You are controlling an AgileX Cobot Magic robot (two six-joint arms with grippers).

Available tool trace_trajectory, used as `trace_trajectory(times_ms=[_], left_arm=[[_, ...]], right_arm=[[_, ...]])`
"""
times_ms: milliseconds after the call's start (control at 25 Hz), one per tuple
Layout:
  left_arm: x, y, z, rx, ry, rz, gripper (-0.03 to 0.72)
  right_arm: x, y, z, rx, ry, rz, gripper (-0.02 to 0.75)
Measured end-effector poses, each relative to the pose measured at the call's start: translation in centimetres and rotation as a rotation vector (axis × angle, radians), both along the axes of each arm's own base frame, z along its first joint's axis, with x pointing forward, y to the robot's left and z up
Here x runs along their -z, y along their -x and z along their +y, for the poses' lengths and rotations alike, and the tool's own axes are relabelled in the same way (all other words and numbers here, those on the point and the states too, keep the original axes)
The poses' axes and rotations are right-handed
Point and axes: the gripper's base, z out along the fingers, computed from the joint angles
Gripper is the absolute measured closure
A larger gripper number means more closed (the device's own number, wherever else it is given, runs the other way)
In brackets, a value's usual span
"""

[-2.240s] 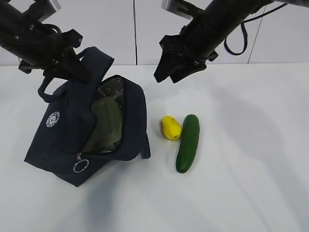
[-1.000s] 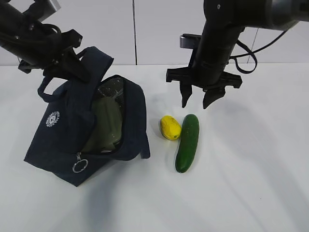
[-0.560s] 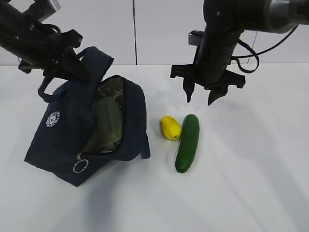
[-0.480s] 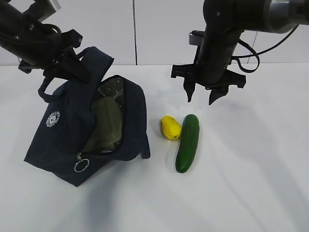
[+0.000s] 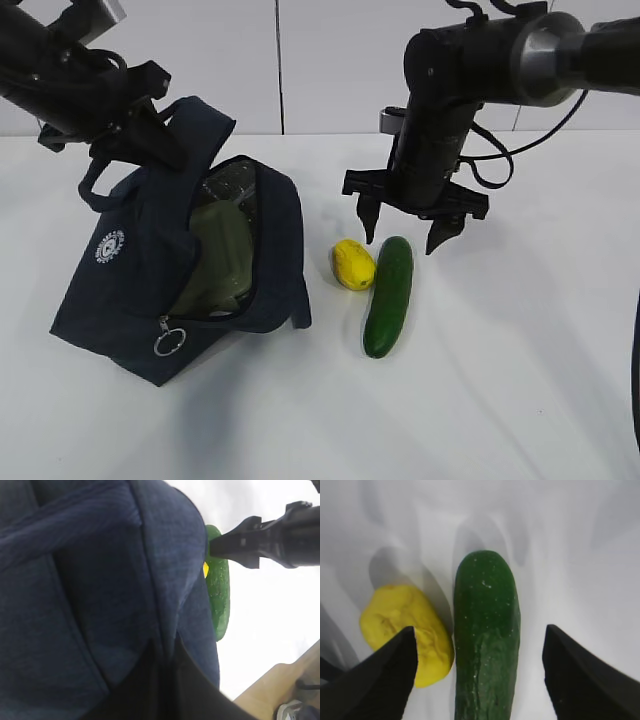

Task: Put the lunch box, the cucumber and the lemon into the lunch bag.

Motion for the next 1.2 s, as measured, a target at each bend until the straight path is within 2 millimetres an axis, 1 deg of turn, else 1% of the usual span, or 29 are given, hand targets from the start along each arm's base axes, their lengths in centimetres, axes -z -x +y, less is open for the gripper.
trace_trajectory(times_ms=[200,520,720,1200], left_arm=[[0.0,0.0,0.0,0.0,0.0,0.0,0.697],[0.0,0.0,0.0,0.0,0.0,0.0,0.697],[0.0,0.0,0.0,0.0,0.0,0.0,0.697],[0.0,0.0,0.0,0.0,0.0,0.0,0.697]], right_arm=[[0.1,-0.4,0.2,-0.001,-0.015,-0.033,0.149],[0.1,-0.7,-0.2,-0.023,0.029,-0.069,0.15],[1.1,-0.8,-0.1,-0.024,0.036,-0.053,0.15],[2.5,-1.0,0.0,-0.022,0.038,-0.041,0.157]])
